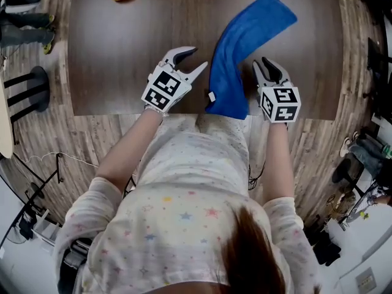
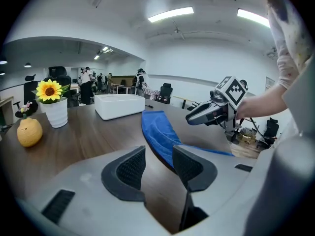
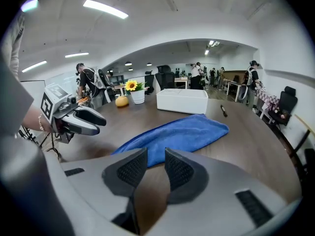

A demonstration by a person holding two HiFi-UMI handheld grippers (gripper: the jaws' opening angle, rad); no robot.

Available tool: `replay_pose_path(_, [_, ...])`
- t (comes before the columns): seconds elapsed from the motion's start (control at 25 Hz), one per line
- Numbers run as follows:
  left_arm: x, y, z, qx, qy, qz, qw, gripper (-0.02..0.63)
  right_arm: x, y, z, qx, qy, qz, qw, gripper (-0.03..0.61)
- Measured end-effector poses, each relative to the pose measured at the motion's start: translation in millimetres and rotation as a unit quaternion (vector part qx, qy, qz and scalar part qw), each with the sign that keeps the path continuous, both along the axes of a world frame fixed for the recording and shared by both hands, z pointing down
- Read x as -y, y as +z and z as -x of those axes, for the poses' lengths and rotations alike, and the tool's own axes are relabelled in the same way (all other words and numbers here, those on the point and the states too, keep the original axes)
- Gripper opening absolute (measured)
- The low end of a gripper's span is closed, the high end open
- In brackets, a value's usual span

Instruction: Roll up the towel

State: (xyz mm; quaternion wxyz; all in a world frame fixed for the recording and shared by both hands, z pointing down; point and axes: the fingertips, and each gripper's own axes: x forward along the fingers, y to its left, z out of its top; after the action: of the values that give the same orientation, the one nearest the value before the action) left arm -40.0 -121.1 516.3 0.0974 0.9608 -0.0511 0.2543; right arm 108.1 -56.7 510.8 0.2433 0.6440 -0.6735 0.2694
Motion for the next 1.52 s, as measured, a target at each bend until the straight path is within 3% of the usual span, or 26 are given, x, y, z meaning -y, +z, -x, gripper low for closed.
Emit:
replay_pose_path(0.24, [26,4,-42,-0.003,-0.030,0.001,0.9996,0.153,32,19,-41,0.008,-0.007,0.016,1.000,0.112])
replay_pose_path(0.52, [49,21,-86,0.002,-0.065,0.011,0.9978,0.153,53,41,-59,0.023,-0.020,0.039,0.999,0.128])
replay_pose_path(0.92, [68,41,-138,0.024,-0.080,0.030,0.9960,0.152,66,50,-109,0.004,0.023,0.045,0.999,0.146])
replay_pose_path(1.0, [67,47,-142,0.057,-0.070,0.018,0.9958,0.139,69,59,-116,0.000,0.022,0.060,0.998,0.146])
replay_pose_path(1.12, [62,59,-143,0.102,-0.045,-0.008,0.9937,0.055,76,64,-119,-0.008,0.009,0.067,0.998,0.144])
replay_pose_path(1.2, [61,62,-142,0.117,-0.036,-0.011,0.9924,0.032,82,63,-119,-0.015,-0.002,0.065,0.998,0.144])
replay_pose_path(1.52, [86,53,-136,0.092,-0.091,0.006,0.9916,0.025,123,62,-123,-0.037,-0.042,0.059,0.997,0.144])
